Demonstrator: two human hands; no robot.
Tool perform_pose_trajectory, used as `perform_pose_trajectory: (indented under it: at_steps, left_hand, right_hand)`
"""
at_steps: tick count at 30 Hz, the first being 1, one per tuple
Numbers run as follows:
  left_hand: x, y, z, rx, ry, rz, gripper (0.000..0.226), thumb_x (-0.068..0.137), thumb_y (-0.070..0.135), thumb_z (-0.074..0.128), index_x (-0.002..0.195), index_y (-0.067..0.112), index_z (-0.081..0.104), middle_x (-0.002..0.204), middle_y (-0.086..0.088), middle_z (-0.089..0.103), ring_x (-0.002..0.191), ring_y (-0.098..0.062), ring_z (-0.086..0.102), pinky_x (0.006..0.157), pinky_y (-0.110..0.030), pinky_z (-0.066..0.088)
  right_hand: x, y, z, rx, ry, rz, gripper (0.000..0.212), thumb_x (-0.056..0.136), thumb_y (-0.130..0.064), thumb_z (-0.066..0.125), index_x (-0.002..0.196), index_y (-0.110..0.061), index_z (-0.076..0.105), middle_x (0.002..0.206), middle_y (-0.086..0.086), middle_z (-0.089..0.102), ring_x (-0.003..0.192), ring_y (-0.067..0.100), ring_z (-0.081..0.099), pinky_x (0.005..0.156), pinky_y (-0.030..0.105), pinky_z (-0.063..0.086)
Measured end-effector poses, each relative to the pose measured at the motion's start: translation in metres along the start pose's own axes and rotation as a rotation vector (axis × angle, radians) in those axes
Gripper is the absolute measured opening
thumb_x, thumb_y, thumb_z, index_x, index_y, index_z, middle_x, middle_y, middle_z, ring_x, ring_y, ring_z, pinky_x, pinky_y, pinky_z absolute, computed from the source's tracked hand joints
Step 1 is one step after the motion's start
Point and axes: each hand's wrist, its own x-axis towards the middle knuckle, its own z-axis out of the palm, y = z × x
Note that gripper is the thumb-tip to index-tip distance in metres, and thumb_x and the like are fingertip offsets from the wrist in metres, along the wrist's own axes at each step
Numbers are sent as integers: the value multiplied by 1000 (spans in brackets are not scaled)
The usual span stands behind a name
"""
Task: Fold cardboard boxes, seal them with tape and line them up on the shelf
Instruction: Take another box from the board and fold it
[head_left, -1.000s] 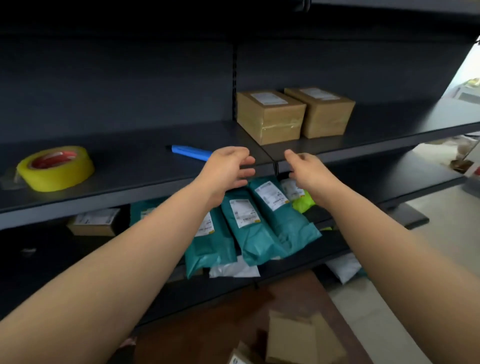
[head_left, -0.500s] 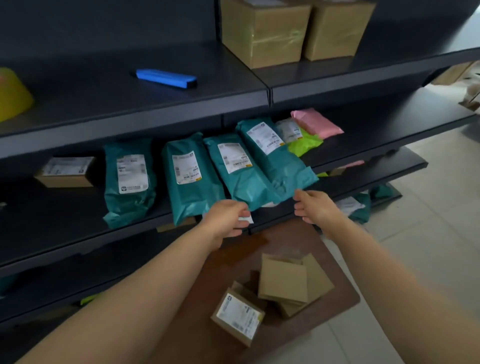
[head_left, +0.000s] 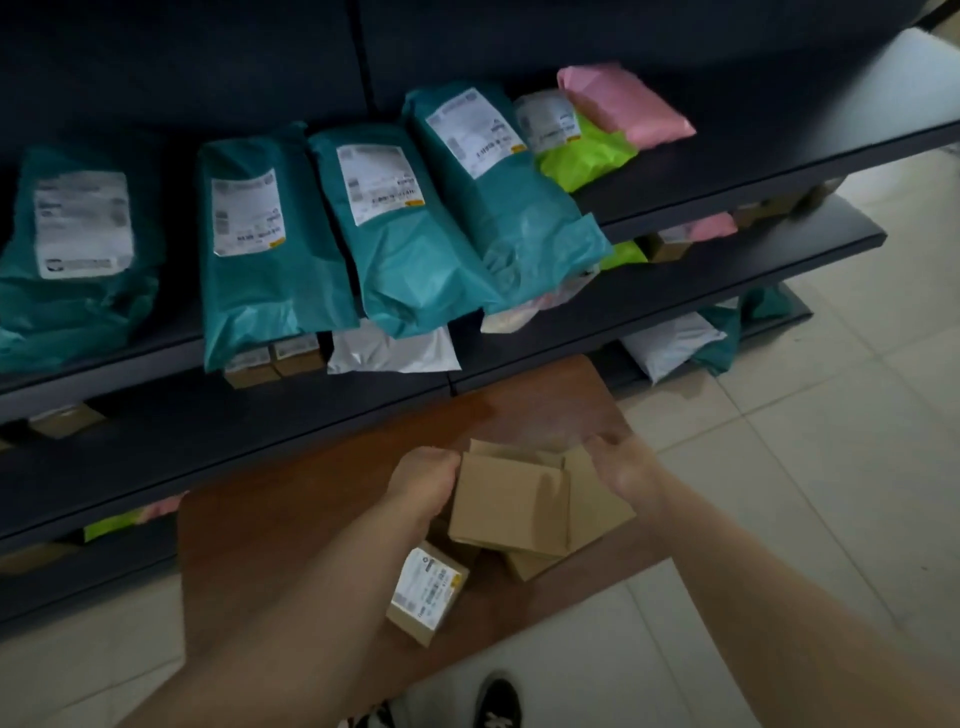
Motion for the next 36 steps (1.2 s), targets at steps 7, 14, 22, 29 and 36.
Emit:
perform_pose_trajectory:
  at_steps: [7, 14, 22, 29, 36]
  left_hand:
    - [23, -39, 11, 119, -27, -64, 40, 99, 32, 51, 136, 17, 51, 131, -9, 57, 121, -28, 53, 107, -41, 40]
    - [34, -56, 20, -7, -60, -69, 19, 99, 21, 52, 113, 20, 63, 107, -1, 65, 102, -21, 58, 96, -33, 46]
    - [27, -75, 5, -84, -87, -64, 37, 99, 22, 52, 135, 15, 54, 126, -5, 62, 115, -22, 59, 94, -32, 46]
    - [13, -81, -8, -151, -38, -27, 45, 97, 10, 53, 141, 14, 49, 134, -3, 58, 109, -17, 59, 71, -21, 43]
    - [-11, -54, -31, -217, 8, 47, 42, 95, 8, 51, 135, 20, 56, 120, 0, 65, 107, -18, 62, 92, -31, 51]
  right_hand:
    - [12, 33, 36, -118, -118, 28, 38, 101, -42, 38, 108, -12, 60, 105, 7, 61, 98, 24, 58, 88, 33, 45]
    - [10, 32, 55, -154, -114, 42, 51, 102, -40, 37, 142, -9, 39, 139, 13, 49, 127, 31, 47, 103, 36, 38]
    - [9, 31, 80, -16, -98, 112, 49, 100, -31, 44, 145, -13, 36, 137, 13, 51, 121, 34, 51, 103, 48, 43]
    - [4, 33, 85, 135, -118, 147, 48, 95, -16, 47, 142, -24, 43, 126, 12, 58, 112, 30, 56, 94, 44, 51]
    - [-33, -2, 65, 124, -119, 78, 38, 100, -19, 41, 135, -32, 46, 106, 0, 58, 94, 20, 55, 76, 32, 44]
